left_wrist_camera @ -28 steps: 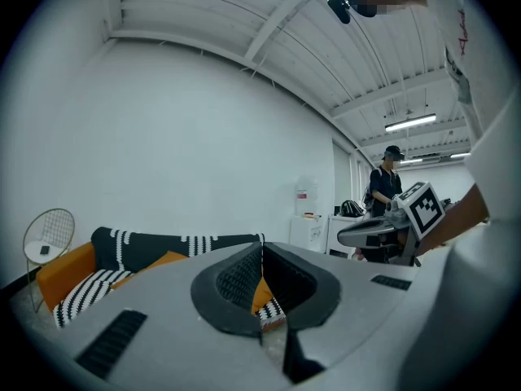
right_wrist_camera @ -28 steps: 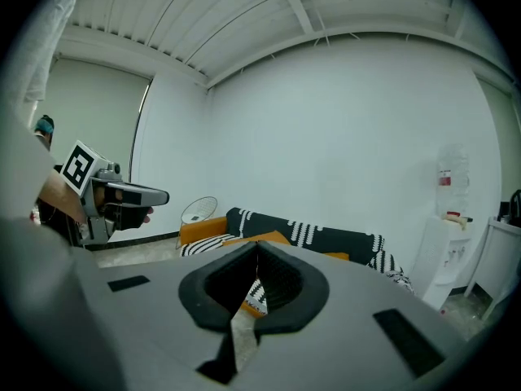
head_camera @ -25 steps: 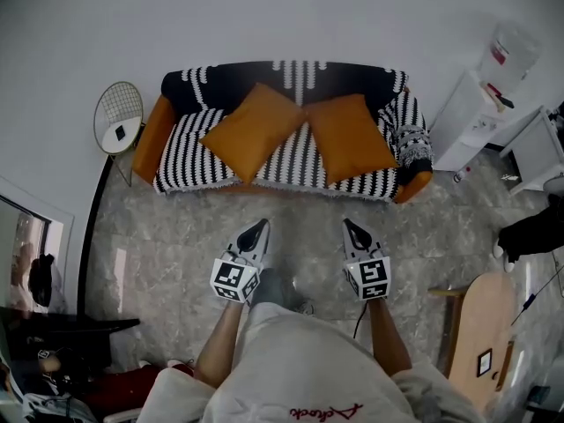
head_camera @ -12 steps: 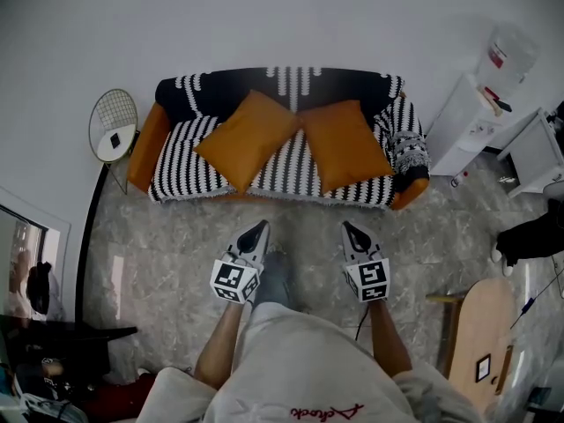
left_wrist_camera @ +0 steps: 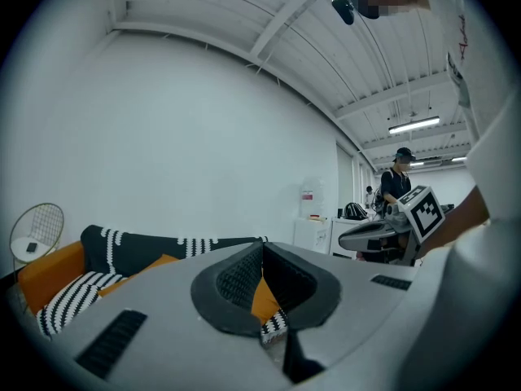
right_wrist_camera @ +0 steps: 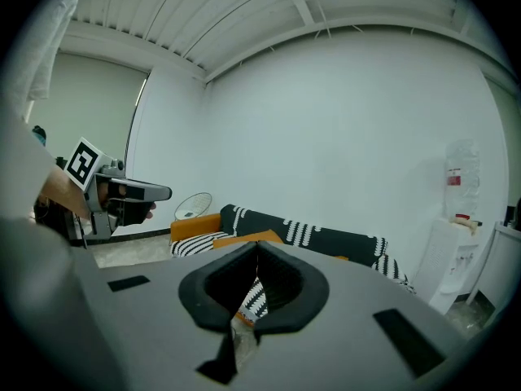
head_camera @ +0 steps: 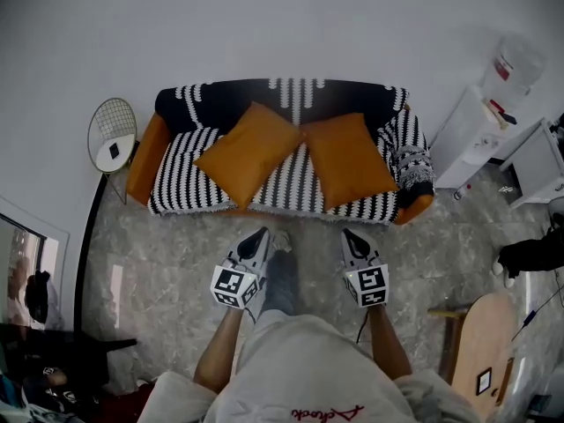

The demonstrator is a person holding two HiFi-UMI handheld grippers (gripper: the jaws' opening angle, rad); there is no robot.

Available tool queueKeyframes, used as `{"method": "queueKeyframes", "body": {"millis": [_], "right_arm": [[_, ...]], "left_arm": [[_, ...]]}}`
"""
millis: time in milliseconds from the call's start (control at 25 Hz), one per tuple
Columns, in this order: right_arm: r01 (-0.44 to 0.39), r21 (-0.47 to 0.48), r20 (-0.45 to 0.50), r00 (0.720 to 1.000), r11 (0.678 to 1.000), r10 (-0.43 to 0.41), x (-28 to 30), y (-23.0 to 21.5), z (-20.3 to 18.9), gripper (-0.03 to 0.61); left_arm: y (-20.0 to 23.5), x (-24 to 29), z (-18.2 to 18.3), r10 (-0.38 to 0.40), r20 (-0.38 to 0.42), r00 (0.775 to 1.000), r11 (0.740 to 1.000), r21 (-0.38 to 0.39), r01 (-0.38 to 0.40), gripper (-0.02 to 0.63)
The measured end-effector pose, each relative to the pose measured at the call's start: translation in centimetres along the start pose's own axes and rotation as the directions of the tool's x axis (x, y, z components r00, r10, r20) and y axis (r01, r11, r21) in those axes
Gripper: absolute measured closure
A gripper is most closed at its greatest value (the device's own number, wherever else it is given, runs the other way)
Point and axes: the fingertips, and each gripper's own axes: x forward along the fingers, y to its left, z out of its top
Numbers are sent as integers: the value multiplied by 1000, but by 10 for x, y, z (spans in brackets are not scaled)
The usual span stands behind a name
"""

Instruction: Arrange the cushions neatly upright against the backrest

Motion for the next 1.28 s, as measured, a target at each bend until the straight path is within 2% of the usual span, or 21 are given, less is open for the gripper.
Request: {"method": "queueKeyframes", "body": {"millis": [400, 720, 1280], "right_arm": [[-41, -16, -38, 998, 999, 40, 100, -24, 13, 549], [-55, 1, -72, 996, 998, 55, 197, -52, 22, 549], [-91, -39, -104, 991, 995, 87, 371, -108, 80, 549]], "left_arm": [[73, 68, 1, 10, -13, 1000, 999, -36, -10, 583], [148, 131, 2, 16, -40, 999, 997, -74, -19, 583], [293, 240, 28, 87, -48, 995, 988, -128, -92, 583]]}}
